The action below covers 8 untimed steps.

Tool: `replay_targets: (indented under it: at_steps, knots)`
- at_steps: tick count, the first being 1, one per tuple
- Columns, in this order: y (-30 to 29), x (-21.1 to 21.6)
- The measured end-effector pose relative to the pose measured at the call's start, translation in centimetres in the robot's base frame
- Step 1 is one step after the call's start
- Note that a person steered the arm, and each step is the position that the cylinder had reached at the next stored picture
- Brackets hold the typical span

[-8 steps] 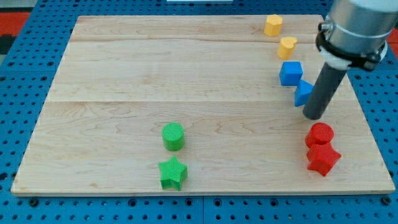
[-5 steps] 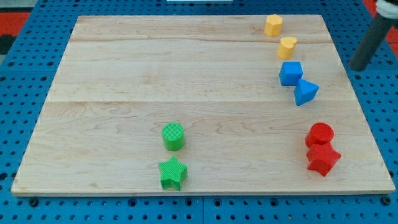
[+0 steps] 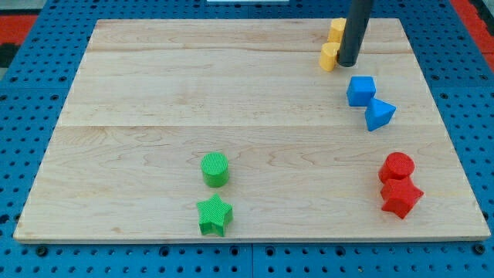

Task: Push the heart left beside the cube

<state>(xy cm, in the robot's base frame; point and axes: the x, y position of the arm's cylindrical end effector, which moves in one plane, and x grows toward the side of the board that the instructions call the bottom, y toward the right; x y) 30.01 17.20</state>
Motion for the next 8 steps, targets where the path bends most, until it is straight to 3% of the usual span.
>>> replay_targets:
  at_steps: [1, 2, 3, 4, 6, 8]
  knots:
    - [1.0, -2.5]
    - [-2.6, -3.8]
    - [-6.9, -1.5]
    - [-7.4, 0.1]
    - [-5.2, 1.5]
    - [-3.4, 8.4]
